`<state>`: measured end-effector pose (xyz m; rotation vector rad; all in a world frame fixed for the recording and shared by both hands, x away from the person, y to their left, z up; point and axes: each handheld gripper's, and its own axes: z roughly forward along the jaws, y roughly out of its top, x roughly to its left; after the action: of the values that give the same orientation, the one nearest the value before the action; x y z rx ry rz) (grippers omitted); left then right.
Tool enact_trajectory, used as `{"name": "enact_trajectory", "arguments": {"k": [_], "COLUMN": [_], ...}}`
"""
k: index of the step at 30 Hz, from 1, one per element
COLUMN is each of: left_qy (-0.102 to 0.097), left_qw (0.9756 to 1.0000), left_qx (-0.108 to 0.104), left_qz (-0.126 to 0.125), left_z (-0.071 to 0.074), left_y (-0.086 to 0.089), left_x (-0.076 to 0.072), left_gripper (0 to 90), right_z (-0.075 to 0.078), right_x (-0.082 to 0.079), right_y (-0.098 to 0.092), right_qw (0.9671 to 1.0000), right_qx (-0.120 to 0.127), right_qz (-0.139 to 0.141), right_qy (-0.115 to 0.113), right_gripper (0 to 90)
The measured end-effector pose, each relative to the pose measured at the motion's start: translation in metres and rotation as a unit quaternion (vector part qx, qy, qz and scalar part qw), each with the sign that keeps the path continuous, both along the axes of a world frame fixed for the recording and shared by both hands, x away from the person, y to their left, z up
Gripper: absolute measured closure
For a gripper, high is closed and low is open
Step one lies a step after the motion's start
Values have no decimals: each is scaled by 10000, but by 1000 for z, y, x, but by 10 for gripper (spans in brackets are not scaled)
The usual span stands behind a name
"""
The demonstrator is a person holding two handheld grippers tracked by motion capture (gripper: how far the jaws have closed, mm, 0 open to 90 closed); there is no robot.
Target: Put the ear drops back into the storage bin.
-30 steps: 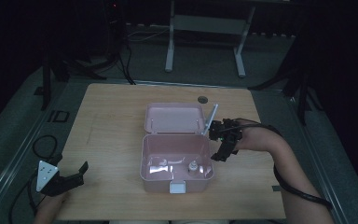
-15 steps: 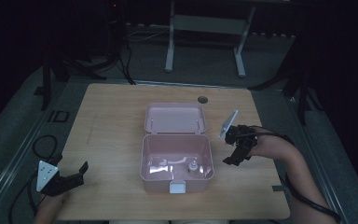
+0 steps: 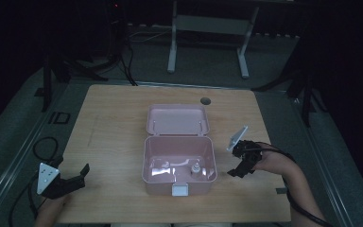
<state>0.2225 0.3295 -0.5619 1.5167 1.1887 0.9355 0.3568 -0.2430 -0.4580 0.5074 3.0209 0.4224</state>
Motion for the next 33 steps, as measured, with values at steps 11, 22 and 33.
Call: {"name": "enact_trajectory", "arguments": {"k": [11,22,33], "left_qy": [-5,-9,-11], "left_qw": [10000,10000,10000], "left_qx": [2,7,3], "left_qz": [4,1,-7], "left_z": [0,0,0], "left_y": [0,0,0], "left_x": [0,0,0], "left_gripper": [3,4,4], "right_z": [-40,-62,-66], "right_x": [-3,-10,-20], "right_y": [-27,-45,-53], "right_qw": [9966,9836,9430], "right_qx": [600,1183,1561], "right_qz": [-475,-1204,-2424], "right_qy": [-321,-634,-1665], "right_gripper": [174,134,132]}}
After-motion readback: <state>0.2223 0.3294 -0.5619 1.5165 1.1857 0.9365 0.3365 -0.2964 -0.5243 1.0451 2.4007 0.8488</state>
